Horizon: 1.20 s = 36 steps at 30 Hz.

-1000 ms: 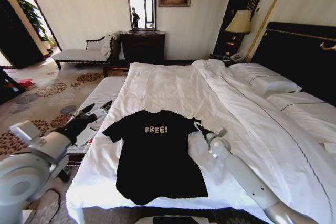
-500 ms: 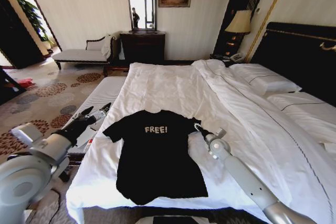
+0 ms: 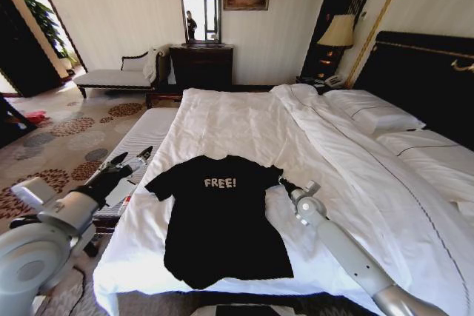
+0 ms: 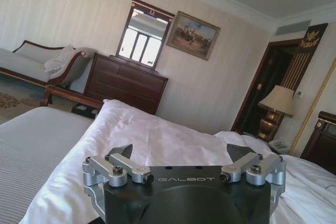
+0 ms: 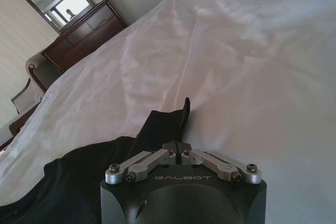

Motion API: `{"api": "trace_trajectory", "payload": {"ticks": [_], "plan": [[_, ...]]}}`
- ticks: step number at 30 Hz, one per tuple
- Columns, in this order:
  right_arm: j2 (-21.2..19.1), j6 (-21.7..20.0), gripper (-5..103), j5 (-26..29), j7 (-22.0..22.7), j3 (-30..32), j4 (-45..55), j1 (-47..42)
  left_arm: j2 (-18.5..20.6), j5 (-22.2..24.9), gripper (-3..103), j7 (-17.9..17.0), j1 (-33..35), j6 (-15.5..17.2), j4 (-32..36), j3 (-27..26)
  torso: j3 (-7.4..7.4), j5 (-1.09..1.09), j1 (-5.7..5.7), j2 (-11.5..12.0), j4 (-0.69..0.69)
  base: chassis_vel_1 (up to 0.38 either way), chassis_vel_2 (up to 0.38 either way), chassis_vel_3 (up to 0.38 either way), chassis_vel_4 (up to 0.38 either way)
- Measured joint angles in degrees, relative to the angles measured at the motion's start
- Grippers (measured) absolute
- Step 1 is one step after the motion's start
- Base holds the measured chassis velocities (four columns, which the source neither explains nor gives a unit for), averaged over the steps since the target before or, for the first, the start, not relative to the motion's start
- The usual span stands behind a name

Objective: Fold the clothes on the bed.

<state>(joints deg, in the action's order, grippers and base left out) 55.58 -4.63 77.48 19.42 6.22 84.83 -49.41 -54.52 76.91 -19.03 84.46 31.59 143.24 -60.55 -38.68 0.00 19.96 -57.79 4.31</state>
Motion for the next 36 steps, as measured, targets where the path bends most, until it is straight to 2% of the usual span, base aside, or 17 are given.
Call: {"api": "trace_trajectory", "payload": {"ticks": [6, 14, 27, 36], "plan": [[0.1, 1.4, 0, -1.4, -0.3, -0.4, 0.3, 1.1, 0.1, 0.3, 100, -0.1, -0.1, -0.2, 0.0, -1.5, 0.00, 0.00, 0.00, 0.0, 0.00, 0.000, 0.000, 0.000, 0.000], [0.3, 4.5, 0, -1.4, -0.3, -2.6, 5.3, 3.2, 0.5, 1.1, 100, -0.2, -0.6, -0.5, -0.5, -2.9, 0.00, -0.02, 0.00, 0.0, 0.00, 0.000, 0.000, 0.000, 0.000], [5.2, 5.5, 0, -3.5, -1.6, -12.5, 1.7, 8.6, 0.5, 0.6, 100, -0.2, -1.1, -0.7, -2.9, -2.6, 0.00, -0.01, 0.00, 0.0, 0.00, 0.000, 0.000, 0.000, 0.000], [9.0, 6.4, 0, -5.3, -3.3, -16.7, 1.1, 7.5, 0.7, 0.0, 100, -0.2, -2.0, -0.9, -4.8, -1.7, 0.00, 0.00, 0.00, 0.0, -0.01, 0.000, 0.000, 0.000, 0.000]]}}
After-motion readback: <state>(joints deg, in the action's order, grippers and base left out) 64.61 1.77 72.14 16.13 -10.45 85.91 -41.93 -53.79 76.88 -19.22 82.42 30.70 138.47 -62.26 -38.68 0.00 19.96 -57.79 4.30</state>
